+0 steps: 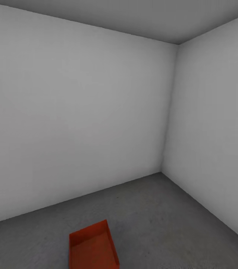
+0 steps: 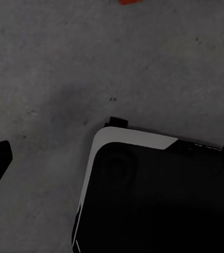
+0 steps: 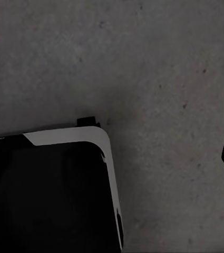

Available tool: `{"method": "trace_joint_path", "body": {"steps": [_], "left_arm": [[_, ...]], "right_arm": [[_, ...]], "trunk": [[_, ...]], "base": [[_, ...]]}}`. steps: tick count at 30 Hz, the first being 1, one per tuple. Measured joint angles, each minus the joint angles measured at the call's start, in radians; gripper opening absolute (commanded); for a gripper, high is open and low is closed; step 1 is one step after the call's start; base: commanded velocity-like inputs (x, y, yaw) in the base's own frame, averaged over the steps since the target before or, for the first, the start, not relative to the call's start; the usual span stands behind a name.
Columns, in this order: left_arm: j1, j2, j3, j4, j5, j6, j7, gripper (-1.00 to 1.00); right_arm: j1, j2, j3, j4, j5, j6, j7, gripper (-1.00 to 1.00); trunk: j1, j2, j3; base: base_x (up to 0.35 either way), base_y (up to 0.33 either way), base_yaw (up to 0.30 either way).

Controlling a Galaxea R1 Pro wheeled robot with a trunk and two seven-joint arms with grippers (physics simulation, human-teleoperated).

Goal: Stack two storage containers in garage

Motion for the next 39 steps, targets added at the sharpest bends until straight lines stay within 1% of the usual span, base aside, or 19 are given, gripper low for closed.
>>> {"method": "trace_joint_path", "body": {"steps": [9,24,39], "left_arm": [[0.0,-0.005,0.008,0.0,0.014,-0.002,-0.002,1.0],[0.0,-0.008,0.005,0.001,0.015,-0.002,-0.003,1.0],[0.0,-0.008,0.005,0.001,0.013,-0.002,-0.003,1.0]], "right_arm": [[0.0,0.001,0.001,0.0,0.001,0.007,0.002,1.0],[0.0,0.008,0.001,0.0,0.009,0.01,0.007,1.0],[0.0,0.009,0.002,0.0,0.011,0.009,0.007,1.0]], "trunk": [[0.0,0.0,0.008],[0.0,0.0,0.02],[0.0,0.0,0.033]], "base": [[0.0,0.0,-0.261],[0.0,0.0,-0.261],[0.0,0.0,-0.261]]}}
